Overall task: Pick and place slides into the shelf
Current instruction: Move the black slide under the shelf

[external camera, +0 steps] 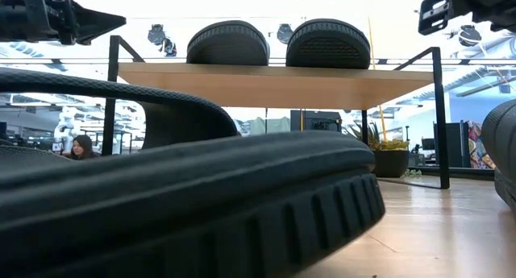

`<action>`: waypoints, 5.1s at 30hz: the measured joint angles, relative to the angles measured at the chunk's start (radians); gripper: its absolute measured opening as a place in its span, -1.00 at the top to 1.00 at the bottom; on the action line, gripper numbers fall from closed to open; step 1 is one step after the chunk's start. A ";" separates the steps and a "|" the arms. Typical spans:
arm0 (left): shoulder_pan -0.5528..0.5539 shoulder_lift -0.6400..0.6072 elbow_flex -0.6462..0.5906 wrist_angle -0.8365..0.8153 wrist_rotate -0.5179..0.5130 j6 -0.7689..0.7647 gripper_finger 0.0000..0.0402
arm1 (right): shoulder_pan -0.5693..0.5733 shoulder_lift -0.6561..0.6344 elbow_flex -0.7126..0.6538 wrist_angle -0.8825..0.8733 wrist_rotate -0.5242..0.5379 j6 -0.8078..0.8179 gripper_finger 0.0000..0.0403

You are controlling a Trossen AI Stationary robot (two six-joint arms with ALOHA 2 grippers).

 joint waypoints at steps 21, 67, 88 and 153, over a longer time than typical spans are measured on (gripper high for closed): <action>0.000 0.001 0.000 -0.094 0.005 -0.082 0.96 | 0.001 -0.003 -0.061 0.077 -0.005 -0.125 1.00; 0.001 0.002 0.000 -0.206 0.004 -0.117 0.96 | 0.680 0.637 0.593 -0.610 0.474 0.418 0.97; 0.001 0.002 0.000 -0.204 0.005 -0.103 0.96 | 0.912 1.007 0.515 -0.424 0.918 0.791 1.00; -0.136 0.228 0.005 0.035 0.313 -0.077 0.96 | 0.834 0.645 0.150 0.187 0.968 -0.251 1.00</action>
